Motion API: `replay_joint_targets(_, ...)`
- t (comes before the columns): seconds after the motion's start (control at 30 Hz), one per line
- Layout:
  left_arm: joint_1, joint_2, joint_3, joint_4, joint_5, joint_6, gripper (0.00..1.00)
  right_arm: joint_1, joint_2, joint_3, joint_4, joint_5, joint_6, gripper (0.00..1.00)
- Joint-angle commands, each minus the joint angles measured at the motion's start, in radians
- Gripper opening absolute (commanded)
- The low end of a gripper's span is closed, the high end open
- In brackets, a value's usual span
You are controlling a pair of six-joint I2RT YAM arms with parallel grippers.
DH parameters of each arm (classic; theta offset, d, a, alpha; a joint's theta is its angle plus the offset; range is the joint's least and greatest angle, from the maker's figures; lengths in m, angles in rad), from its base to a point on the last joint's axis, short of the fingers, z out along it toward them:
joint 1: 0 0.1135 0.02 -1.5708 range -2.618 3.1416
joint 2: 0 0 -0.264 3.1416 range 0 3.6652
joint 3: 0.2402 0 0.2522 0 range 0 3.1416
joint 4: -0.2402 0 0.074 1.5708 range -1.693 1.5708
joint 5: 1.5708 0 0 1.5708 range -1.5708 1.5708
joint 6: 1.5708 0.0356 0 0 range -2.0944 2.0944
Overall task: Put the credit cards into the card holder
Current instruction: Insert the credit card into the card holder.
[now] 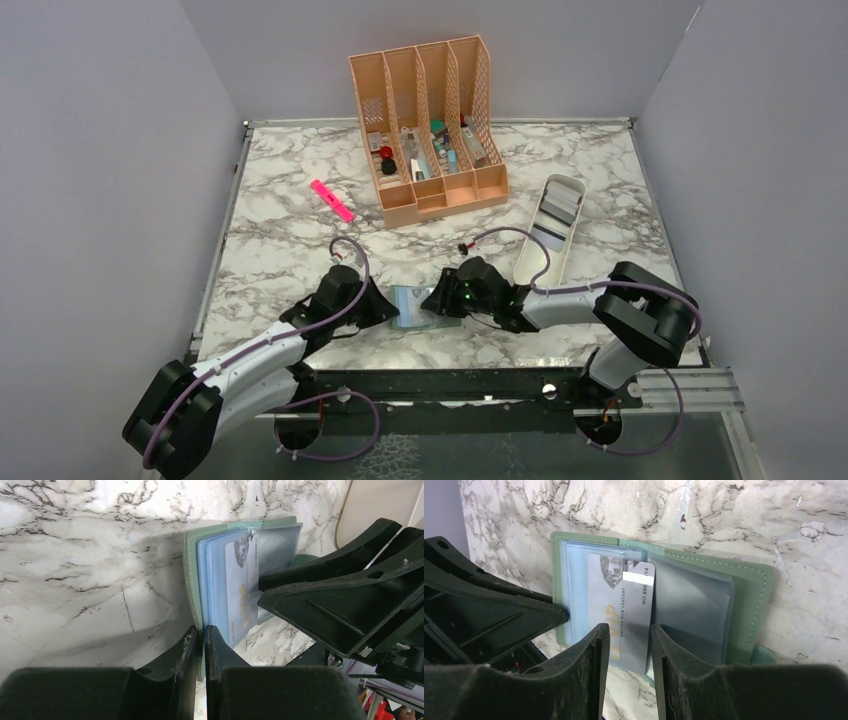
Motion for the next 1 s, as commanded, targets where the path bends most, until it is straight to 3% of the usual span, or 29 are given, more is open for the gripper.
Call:
replay_joint_targets(0.0, 0.005, 0.007, -0.009, 0.036, 0.023, -0.008, 0.13, 0.006, 0.023, 0.012, 0.057, -0.042, -0.019, 0.41)
replay_joint_targets(0.5, 0.005, 0.027, 0.010, 0.053, 0.048, -0.008, 0.14, 0.007, 0.077, 0.026, 0.152, -0.123, -0.036, 0.32)
replay_joint_targets(0.6, 0.005, 0.023, 0.014, 0.056, 0.059, -0.003, 0.17, 0.007, 0.070, 0.026, 0.139, -0.116, -0.054, 0.29)
replay_joint_targets(0.77, 0.005, 0.000, 0.017, 0.073, 0.090, -0.010, 0.28, 0.007, 0.059, 0.026, 0.098, -0.099, -0.067, 0.32)
replay_joint_targets(0.97, 0.005, -0.026, 0.000, 0.134, 0.121, -0.030, 0.30, 0.008, 0.054, 0.031, 0.083, -0.088, -0.087, 0.31)
